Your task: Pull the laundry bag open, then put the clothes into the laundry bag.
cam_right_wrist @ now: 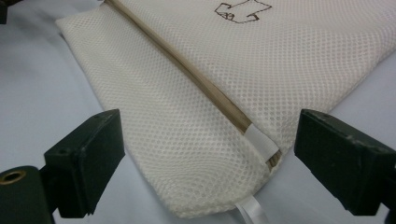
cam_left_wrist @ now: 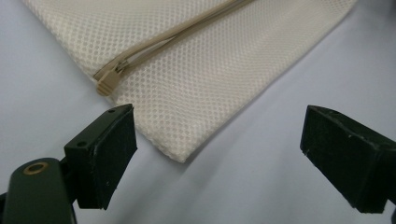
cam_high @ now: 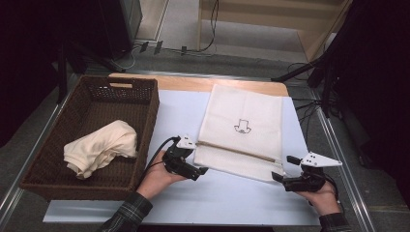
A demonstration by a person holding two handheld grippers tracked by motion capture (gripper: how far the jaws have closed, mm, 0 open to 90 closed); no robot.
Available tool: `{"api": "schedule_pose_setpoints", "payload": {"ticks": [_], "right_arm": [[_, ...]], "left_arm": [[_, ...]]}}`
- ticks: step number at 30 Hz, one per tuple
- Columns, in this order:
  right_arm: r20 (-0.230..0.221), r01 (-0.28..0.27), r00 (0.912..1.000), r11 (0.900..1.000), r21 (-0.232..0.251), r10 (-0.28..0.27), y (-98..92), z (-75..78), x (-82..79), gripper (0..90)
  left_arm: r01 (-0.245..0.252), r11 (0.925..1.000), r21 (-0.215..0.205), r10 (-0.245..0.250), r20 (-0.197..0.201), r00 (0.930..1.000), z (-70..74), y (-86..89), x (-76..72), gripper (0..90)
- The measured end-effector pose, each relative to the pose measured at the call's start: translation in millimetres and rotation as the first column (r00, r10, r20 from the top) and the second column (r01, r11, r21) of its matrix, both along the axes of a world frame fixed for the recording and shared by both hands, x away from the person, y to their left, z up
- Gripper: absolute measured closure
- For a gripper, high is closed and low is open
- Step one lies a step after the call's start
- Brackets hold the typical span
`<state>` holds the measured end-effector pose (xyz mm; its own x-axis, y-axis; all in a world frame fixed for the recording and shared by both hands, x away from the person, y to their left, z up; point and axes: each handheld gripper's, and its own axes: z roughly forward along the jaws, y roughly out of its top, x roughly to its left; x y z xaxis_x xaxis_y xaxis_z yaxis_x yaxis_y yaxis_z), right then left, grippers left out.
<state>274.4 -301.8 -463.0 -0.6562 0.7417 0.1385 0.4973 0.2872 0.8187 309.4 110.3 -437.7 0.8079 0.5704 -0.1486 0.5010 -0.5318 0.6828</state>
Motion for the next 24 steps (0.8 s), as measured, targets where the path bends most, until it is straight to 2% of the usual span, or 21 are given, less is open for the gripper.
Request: {"api": "schedule_pose_setpoints", "payload": {"ticks": [1,2,5,7,10,14,15,17,21,23,24], "right_arm": [[0.001,0.008,1.0,1.0,-0.006,-0.008,1.4,0.8,-1.1,8.5],[0.001,0.008,1.0,1.0,-0.006,-0.008,1.4,0.8,-1.1,8.5],[0.017,0.048,0.9987,0.995,-0.088,-0.047,11.7,1.0,-2.9,8.5],[0.014,0.05,0.9987,0.993,-0.106,-0.049,14.0,0.7,-3.4,8.5],[0.023,0.033,0.9993,0.992,-0.123,-0.031,20.1,-0.5,-5.4,8.5],[0.021,0.036,0.9992,0.992,-0.124,-0.034,19.9,-0.4,-4.5,8.5],[0.02,0.041,0.999,0.992,-0.121,-0.039,19.0,-0.4,-3.9,8.5],[0.018,0.044,0.9989,0.992,-0.12,-0.042,18.8,-0.4,-3.8,8.5],[0.024,0.036,0.9992,0.993,-0.116,-0.033,18.8,-0.2,-4.2,8.5],[0.022,0.028,0.9994,0.993,-0.113,-0.026,19.0,-0.3,-4.9,8.5],[0.022,0.028,0.9994,0.993,-0.113,-0.026,19.0,-0.3,-4.9,8.5]], "left_arm": [[0.0,0.9995,-0.032,0.0,-0.007,1.0,1.0,1.7,-3.1,11.3],[0.0,0.9995,-0.032,0.0,-0.007,1.0,1.0,1.7,-3.1,11.4],[-0.029,0.9988,-0.041,0.029,-0.001,0.9996,3.6,2.1,-8.4,14.6],[-0.024,0.9987,-0.045,0.025,0.003,0.9997,4.2,2.0,-9.6,14.5],[-0.022,0.999,-0.038,0.023,0.024,0.9995,6.9,0.1,-14.8,14.4],[-0.014,0.9981,-0.059,0.015,0.013,0.9998,10.7,0.7,-15.3,15.4],[0.016,0.9974,-0.07,-0.016,0.007,0.9998,14.1,-0.8,-15.9,16.0],[0.034,0.9964,-0.078,-0.034,0.01,0.9994,16.2,-2.2,-16.8,16.6],[0.117,0.9877,-0.103,-0.116,0.023,0.993,24.8,-9.0,-20.6,18.0],[0.146,0.9839,-0.104,-0.142,0.042,0.9889,33.4,-12.9,-23.3,17.9],[0.146,0.9839,-0.104,-0.142,0.042,0.9889,33.4,-12.9,-23.3,18.0]]}}
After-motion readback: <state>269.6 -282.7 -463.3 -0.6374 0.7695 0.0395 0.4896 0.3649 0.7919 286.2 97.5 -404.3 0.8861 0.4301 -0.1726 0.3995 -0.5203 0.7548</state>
